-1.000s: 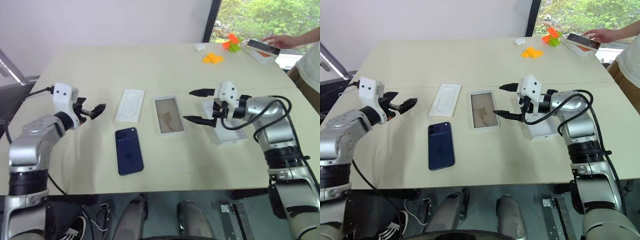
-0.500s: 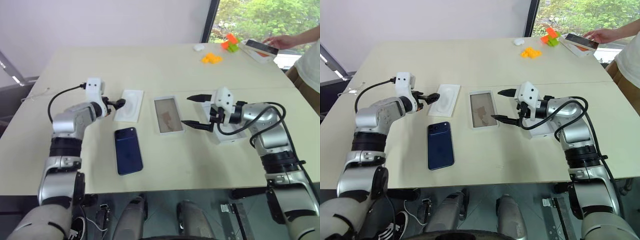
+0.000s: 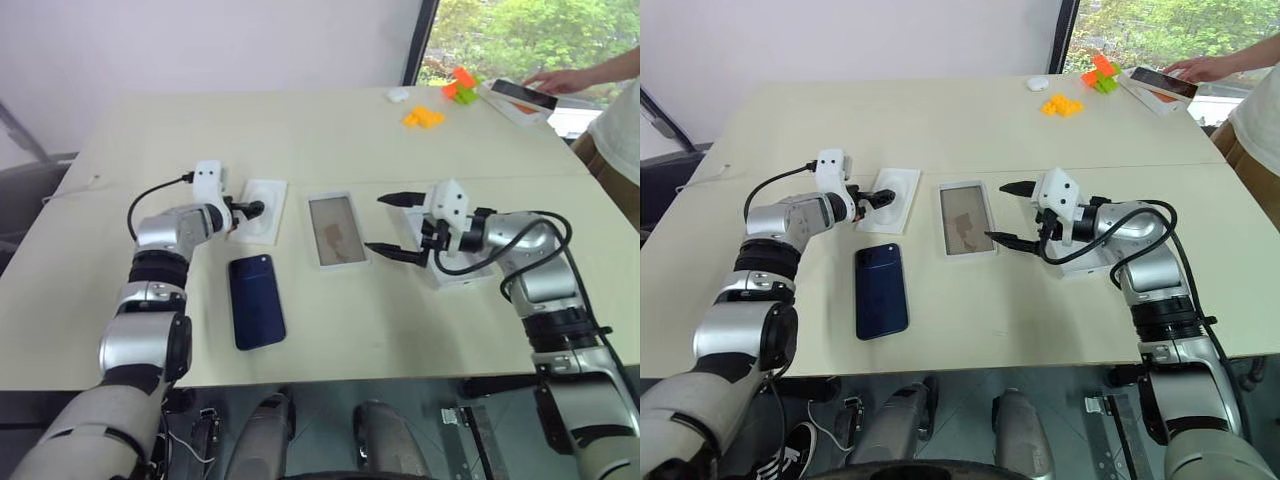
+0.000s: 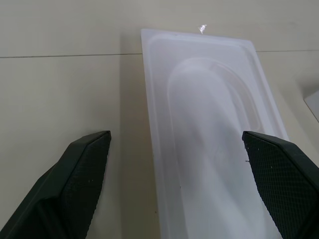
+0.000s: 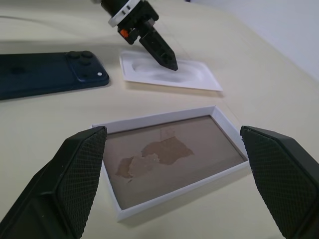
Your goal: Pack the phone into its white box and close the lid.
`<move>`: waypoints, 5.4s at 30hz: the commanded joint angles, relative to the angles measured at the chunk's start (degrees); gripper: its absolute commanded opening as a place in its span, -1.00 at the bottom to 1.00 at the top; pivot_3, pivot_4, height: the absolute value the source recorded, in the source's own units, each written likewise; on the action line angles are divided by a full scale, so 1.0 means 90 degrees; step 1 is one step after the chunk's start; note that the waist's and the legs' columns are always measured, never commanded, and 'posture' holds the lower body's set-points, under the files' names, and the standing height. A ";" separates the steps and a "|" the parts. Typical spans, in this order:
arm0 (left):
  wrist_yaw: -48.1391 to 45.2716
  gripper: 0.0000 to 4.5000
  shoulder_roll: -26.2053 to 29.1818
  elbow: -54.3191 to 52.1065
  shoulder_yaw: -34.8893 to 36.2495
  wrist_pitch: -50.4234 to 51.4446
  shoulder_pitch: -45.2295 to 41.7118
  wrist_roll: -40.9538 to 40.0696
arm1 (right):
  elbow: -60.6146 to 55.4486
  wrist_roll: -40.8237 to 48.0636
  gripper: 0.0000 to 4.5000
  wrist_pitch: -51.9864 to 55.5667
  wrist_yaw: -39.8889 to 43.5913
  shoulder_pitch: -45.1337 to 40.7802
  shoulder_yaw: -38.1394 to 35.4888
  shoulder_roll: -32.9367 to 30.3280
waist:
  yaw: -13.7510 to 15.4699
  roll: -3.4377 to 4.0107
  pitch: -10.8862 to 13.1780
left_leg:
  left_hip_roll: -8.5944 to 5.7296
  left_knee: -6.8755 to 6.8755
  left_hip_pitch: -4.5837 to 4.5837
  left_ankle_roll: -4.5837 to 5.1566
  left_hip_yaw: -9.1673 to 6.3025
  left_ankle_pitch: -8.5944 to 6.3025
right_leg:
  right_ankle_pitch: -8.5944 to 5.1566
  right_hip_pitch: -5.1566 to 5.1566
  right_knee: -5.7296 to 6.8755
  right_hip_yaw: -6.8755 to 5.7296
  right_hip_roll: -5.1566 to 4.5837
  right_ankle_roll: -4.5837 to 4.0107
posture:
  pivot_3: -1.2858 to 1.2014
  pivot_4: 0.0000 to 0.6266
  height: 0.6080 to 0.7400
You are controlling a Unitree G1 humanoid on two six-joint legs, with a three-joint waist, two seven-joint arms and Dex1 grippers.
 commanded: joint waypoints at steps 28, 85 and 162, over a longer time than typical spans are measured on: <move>0.0095 -0.95 -0.0268 -0.0552 0.0703 0.0798 0.0276 -0.0368 | -0.0466 0.0063 1.00 0.0116 -0.0142 -0.0258 -0.0085 -0.0061 | 0.0010 0.0000 -0.0004 | 0.0003 0.0004 0.0003 -0.0002 -0.0003 0.0000 | 0.0001 0.0006 0.0000 -0.0001 -0.0003 0.0001 | 0.03 -0.52 1.00; 0.4159 -0.95 -0.3778 -0.5806 0.1324 0.1833 0.2520 -0.3533 | 0.0272 0.0001 1.00 -0.0034 0.0237 -0.0355 -0.0243 -0.0538 | 0.0031 -0.0017 0.0007 | 0.0003 0.0002 -0.0009 -0.0002 0.0007 -0.0001 | 0.0004 0.0013 -0.0049 0.0005 0.0001 -0.0021 | 0.03 -0.52 1.00; -0.0920 0.31 0.1357 -0.7069 0.0188 0.0018 0.3755 -0.1969 | 0.0349 -0.1450 -0.99 0.1605 -0.3085 -0.1227 0.0782 0.1681 | 0.0036 -0.0012 0.0007 | 0.0012 -0.0030 -0.0017 -0.0018 0.0016 -0.0011 | -0.0005 -0.0014 -0.0067 0.0018 -0.0035 -0.0050 | 0.03 -0.52 1.00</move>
